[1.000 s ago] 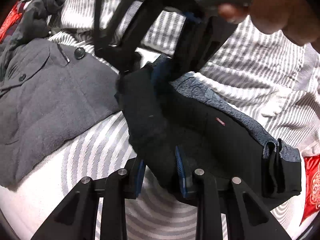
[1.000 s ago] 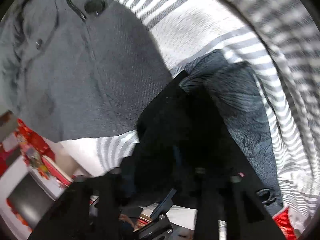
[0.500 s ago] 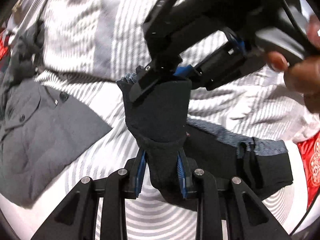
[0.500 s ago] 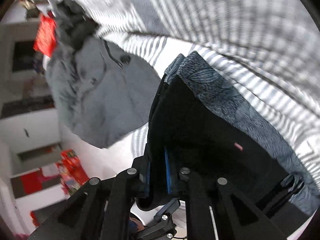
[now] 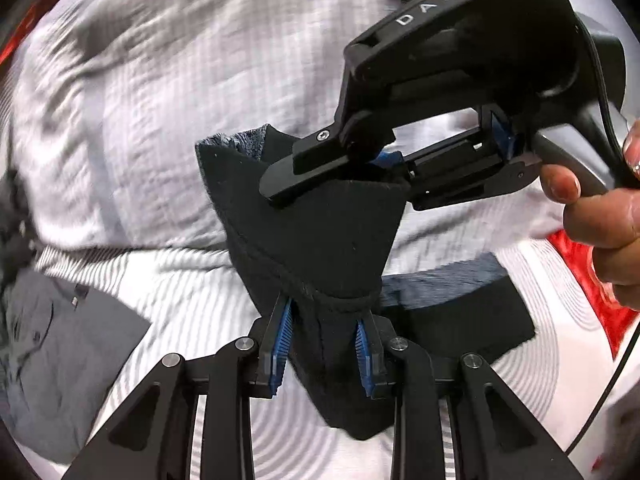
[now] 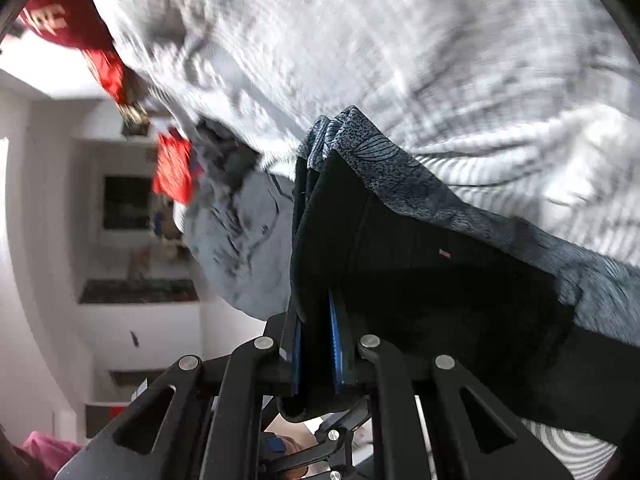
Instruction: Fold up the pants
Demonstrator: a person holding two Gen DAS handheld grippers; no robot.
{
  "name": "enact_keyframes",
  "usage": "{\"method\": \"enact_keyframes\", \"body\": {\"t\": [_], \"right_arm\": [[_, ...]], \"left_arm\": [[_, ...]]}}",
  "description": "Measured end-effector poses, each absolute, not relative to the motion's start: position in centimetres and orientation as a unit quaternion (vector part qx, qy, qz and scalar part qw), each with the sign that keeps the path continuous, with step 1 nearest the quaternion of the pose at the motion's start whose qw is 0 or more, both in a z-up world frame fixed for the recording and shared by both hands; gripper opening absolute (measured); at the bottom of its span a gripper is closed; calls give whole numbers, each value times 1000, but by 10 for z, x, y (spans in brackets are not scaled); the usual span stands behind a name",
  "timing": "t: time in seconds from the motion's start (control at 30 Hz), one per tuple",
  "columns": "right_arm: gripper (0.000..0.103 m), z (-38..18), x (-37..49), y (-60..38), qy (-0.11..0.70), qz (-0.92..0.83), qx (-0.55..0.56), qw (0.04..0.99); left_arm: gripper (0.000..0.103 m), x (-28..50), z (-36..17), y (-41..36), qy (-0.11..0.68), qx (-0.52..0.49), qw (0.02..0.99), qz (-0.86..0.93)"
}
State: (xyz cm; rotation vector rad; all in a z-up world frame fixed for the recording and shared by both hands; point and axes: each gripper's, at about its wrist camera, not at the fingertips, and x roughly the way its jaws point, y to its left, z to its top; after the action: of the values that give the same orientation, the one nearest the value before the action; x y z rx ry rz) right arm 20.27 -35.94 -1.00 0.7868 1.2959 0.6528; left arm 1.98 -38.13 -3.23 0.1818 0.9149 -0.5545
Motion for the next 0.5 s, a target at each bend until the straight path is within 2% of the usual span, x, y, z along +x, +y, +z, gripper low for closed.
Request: {"method": "enact_keyframes", "body": {"t": [0.5], "right_arm": [[13, -31, 85, -563, 476, 222, 496, 691]], "left_arm": [[30, -42, -37, -534, 430, 206, 797, -371]]}}
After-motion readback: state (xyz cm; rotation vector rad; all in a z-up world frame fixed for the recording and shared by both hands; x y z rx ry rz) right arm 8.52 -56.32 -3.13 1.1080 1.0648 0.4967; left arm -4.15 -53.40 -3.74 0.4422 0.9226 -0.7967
